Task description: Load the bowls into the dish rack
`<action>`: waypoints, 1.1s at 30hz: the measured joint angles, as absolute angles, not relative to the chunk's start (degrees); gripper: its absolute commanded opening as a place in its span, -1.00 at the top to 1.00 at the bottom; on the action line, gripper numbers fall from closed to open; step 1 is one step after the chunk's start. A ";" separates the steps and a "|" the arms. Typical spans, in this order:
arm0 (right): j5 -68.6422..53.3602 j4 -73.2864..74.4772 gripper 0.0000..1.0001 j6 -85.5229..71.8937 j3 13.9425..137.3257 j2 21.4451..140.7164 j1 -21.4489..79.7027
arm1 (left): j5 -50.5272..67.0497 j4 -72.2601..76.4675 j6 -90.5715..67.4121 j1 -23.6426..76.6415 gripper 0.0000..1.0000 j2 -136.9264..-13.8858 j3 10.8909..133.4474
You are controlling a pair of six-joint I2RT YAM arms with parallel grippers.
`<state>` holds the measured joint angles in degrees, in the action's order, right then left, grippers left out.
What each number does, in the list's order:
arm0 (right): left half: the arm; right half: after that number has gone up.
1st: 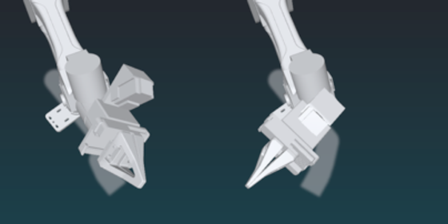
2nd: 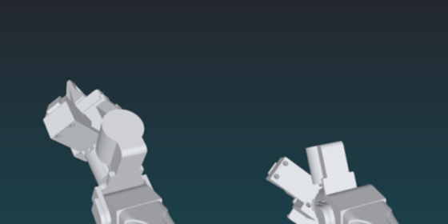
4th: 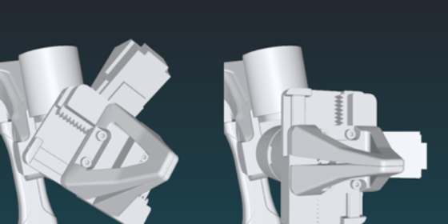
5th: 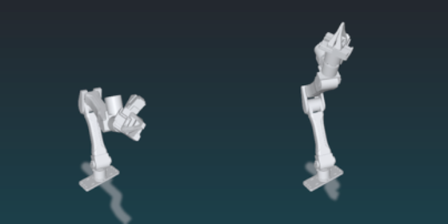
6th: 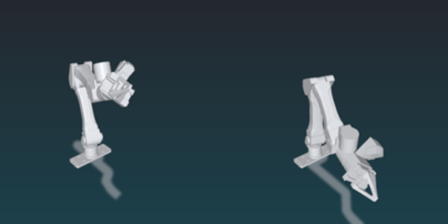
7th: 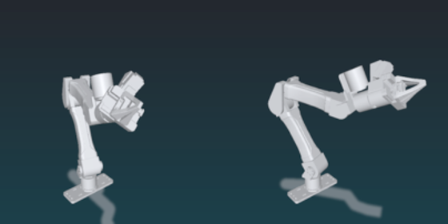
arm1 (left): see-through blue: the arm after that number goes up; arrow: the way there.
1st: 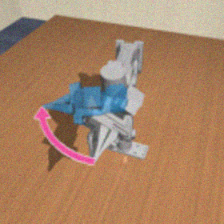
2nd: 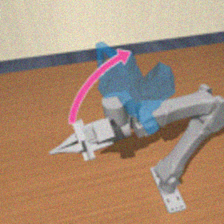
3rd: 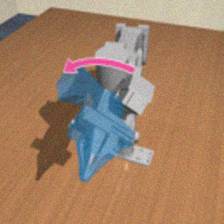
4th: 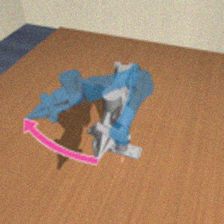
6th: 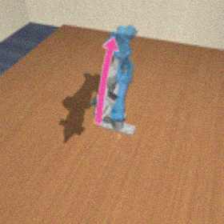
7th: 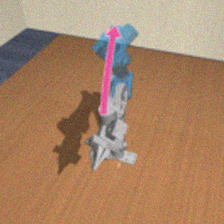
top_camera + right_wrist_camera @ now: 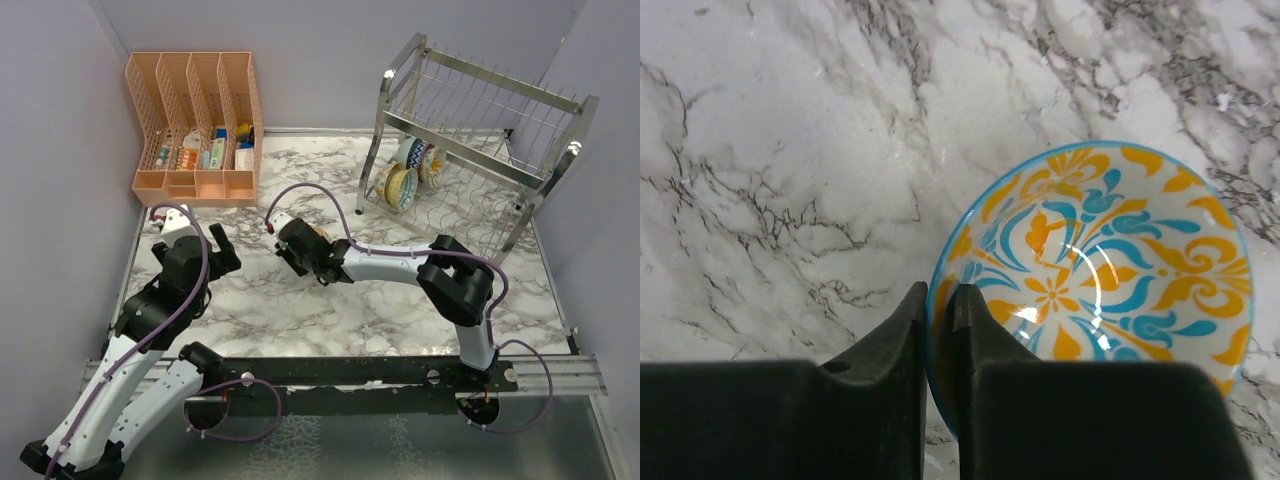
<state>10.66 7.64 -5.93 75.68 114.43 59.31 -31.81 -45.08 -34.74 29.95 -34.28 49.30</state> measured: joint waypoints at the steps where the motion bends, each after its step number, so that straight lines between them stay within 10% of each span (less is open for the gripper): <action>1: 11.86 7.14 0.98 -5.67 75.79 114.24 59.40 | -31.83 -45.08 -34.74 29.95 -0.74 -34.26 49.06; 19: 10.20 0.56 0.98 -13.82 58.89 91.74 58.39 | -32.03 -45.08 -34.57 29.95 -0.74 -34.22 48.49; 33: -15.27 -10.83 0.98 -29.04 40.03 75.11 38.00 | -31.97 -45.04 -34.52 29.95 -0.74 -34.35 48.53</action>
<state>-15.27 -10.83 -29.04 40.03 75.11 38.00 -31.97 -45.04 -34.52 29.95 -34.35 48.53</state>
